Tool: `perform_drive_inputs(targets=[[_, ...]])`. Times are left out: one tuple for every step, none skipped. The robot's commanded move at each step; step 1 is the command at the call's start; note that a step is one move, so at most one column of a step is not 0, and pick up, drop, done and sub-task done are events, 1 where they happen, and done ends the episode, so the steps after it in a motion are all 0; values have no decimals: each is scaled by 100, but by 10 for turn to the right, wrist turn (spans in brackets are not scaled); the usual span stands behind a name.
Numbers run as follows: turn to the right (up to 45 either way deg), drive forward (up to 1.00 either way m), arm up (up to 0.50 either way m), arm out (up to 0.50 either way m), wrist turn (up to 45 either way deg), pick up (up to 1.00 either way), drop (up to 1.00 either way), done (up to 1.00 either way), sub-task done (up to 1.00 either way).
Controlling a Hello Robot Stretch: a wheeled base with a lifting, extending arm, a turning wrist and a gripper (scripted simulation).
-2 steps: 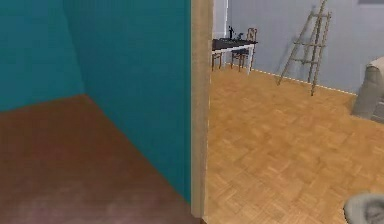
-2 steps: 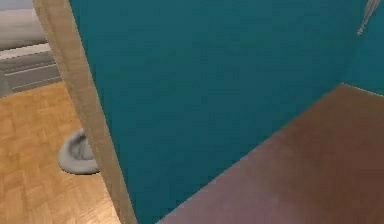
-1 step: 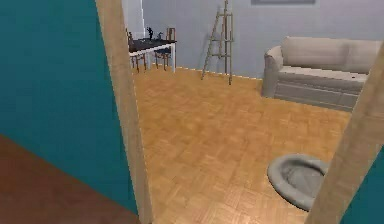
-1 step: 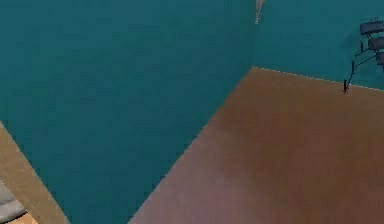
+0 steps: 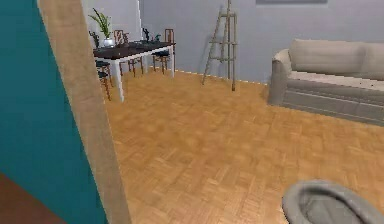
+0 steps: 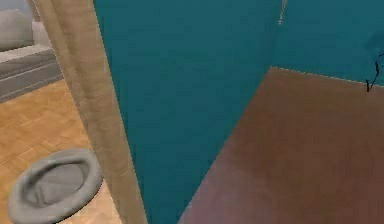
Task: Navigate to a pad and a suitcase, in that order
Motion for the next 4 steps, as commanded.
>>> perform_drive_inputs(targets=[[450, 0, 0, 0, 0, 0, 0, 0, 0], [0, 0, 0, 0, 0, 0, 0, 0, 100], [-360, 0, 0, 0, 0, 0, 0, 0, 0], [0, 60, 0, 0, 0, 0, 0, 0, 0]])
